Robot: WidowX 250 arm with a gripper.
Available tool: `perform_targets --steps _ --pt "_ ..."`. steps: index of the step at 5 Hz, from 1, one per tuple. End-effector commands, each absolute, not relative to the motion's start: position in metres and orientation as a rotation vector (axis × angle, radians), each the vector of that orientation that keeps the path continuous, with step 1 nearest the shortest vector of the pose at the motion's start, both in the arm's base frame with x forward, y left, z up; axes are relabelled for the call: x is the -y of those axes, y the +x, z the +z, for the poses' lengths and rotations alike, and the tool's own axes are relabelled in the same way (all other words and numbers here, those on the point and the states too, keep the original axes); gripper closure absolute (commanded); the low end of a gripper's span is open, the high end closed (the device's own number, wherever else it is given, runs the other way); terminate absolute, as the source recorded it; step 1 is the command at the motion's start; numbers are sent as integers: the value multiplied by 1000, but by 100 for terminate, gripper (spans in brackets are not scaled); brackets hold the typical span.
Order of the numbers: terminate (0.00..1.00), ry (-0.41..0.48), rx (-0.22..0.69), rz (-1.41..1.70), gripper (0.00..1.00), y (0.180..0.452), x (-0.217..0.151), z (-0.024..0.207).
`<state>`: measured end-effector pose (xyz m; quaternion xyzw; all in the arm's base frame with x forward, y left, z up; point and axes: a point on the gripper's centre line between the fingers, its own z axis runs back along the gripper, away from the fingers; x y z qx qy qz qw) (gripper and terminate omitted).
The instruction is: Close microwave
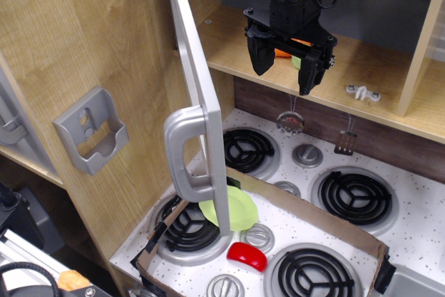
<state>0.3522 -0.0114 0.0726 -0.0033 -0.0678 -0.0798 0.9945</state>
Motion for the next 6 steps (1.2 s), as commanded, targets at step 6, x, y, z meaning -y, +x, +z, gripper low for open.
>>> perform_targets --steps 6 --pt "0 252 217 -108 0 335 -12 213"
